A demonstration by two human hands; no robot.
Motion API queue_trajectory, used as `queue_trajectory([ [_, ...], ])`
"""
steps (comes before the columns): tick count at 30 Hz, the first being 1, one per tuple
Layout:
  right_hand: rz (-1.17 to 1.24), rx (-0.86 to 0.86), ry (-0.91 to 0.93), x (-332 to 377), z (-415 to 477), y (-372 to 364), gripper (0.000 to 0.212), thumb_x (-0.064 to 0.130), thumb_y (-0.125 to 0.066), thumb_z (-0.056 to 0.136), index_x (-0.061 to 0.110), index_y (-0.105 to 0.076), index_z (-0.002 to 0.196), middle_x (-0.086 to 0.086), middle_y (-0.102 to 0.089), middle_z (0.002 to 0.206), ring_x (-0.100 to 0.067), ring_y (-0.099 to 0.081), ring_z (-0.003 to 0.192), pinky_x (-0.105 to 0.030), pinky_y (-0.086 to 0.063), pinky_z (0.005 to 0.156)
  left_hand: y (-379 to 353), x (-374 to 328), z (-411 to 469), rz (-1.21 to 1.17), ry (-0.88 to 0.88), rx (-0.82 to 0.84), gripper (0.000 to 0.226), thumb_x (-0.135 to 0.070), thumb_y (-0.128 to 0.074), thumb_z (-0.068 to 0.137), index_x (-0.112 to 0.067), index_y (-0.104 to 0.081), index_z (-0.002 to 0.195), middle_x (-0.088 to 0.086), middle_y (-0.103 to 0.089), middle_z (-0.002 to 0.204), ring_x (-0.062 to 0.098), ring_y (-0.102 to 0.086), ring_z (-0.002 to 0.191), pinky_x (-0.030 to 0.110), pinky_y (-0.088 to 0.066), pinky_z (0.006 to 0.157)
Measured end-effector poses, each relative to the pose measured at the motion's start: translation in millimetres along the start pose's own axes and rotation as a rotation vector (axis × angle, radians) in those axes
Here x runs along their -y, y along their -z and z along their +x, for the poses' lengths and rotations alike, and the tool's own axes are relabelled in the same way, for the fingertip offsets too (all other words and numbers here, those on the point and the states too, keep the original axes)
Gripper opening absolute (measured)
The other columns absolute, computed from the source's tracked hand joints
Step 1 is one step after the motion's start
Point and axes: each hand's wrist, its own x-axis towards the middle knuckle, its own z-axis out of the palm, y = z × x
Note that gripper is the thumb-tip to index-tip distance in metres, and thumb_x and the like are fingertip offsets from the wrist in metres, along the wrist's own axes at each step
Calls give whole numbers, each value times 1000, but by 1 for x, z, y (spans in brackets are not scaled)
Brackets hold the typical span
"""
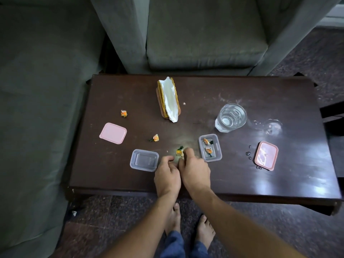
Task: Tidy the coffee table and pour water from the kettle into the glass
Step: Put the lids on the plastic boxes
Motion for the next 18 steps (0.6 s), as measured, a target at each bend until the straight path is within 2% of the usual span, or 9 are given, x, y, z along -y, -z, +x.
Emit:
queue_trajectory([
  [3,-38,34,81,5,9,2,37,29,-47,104,21,-46,140,-10,-69,106,-36,-68,96,-39,-43,66,-1,-5,2,15,25,-35,28,-18,-45,101,-25,-67,117,0,-73,118,28,-64,112,30,-42,85],
  [4,-58,58,86,7,13,3,39,28,-48,104,20,-47,142,-10,-66,112,-36,-67,100,-39,-45,69,0,-5,2,26,28,-40,28,-18,-45,102,-25,-67,117,0,-73,118,27,-64,112,28,-38,83],
  [7,-112,96,104,11,20,1,24,23,-55,100,13,-56,122,-13,-65,112,-38,-68,97,-36,-41,67,2,1,2,51,15,-32,26,-17,-45,102,-22,-67,115,1,-73,118,29,-65,110,28,-37,81],
  [10,-80,51,113,10,14,3,16,26,-55,100,12,-58,108,-12,-69,106,-36,-68,91,-35,-39,64,4,4,3,50,2,-21,25,-16,-45,102,-20,-68,113,2,-73,118,30,-65,111,32,-42,85],
  [14,41,-215,0,-5,1,25,20,39,-59,98,20,-60,92,0,-73,89,-34,-68,78,-34,-38,59,-3,-5,1,13,-53,29,25,-18,-47,102,-22,-69,114,1,-76,113,29,-68,108,36,-50,93],
  [16,58,-344,-56,-20,0,40,20,42,-65,96,23,-62,91,1,-72,84,-36,-68,73,-35,-41,60,-9,-14,-1,-12,-91,87,25,-20,-48,101,-23,-69,113,0,-77,108,31,-70,102,41,-53,93],
  [18,63,-388,-111,-38,2,52,22,43,-67,95,22,-63,92,1,-70,83,-37,-68,75,-36,-42,61,-16,-25,-2,-20,-111,144,24,-23,-48,102,-25,-68,113,-1,-77,107,31,-71,99,43,-55,91],
])
